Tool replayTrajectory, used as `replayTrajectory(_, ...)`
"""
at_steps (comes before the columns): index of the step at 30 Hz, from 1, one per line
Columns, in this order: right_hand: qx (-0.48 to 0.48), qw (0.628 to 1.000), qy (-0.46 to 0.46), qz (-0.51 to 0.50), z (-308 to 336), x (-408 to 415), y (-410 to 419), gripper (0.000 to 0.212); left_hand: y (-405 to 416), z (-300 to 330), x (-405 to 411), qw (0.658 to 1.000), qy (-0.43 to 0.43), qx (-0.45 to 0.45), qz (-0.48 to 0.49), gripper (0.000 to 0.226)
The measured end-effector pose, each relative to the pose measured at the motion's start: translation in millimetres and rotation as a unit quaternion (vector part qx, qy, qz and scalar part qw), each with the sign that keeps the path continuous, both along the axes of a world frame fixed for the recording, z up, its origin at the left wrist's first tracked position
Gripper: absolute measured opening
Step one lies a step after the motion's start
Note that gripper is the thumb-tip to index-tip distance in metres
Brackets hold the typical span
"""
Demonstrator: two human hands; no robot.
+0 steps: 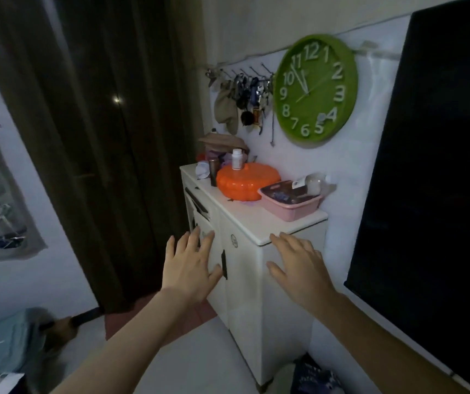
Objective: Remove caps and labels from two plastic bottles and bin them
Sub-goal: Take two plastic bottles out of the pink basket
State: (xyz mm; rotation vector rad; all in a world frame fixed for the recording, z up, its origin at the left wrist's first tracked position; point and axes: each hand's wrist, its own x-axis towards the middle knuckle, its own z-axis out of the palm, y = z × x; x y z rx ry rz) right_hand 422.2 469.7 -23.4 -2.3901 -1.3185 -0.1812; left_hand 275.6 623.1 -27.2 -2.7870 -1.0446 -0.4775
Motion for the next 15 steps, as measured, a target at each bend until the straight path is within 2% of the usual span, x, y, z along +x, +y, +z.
replayTrajectory(8,-0.009,0.995,0.016,-0.099,-13,91,75,0.055,97,-14,126,0.992,0.032,-0.002,-0.12,0.071)
replayTrajectory(12,0.023,0.991,-0.002,-0.129,-24,147,113,0.047,147,-22,193,0.986,0.019,0.007,-0.167,0.07)
replayTrajectory(15,0.026,0.985,0.002,-0.17,-30,188,141,0.051,187,-24,235,0.979,0.008,0.009,-0.204,0.07)
